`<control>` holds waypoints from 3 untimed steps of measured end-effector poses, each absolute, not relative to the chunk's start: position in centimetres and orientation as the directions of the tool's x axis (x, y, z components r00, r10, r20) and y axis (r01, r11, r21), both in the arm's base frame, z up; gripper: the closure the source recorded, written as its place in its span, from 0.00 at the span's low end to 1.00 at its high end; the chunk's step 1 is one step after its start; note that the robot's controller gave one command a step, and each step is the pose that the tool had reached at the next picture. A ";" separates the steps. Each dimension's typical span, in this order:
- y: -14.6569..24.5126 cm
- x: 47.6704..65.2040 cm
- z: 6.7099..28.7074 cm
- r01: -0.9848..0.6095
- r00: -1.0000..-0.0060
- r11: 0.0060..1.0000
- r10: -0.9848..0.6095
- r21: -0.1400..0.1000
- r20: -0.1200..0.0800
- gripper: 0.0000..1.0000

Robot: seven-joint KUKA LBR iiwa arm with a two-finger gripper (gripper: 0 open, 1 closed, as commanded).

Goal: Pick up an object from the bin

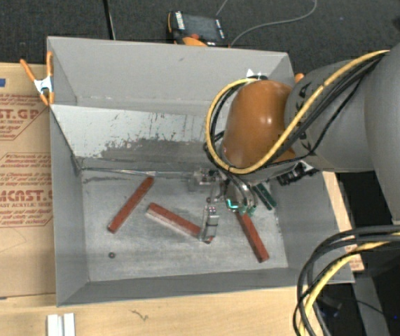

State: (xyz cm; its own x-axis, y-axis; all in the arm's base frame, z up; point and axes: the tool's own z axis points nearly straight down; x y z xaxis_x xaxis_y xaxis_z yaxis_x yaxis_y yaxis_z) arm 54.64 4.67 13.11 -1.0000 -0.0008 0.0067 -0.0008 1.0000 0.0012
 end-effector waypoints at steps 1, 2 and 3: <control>10.6 54.6 6.6 0.080 -0.997 0.997 0.080 0.002 0.005 0.00; 9.4 52.6 10.1 0.124 -0.992 0.992 0.124 0.001 0.000 0.00; 10.0 52.2 10.3 0.158 -0.987 0.987 0.158 0.001 0.001 0.00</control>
Offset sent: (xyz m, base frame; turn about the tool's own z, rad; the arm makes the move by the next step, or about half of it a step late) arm 0.0016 0.0549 -0.0611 0.0863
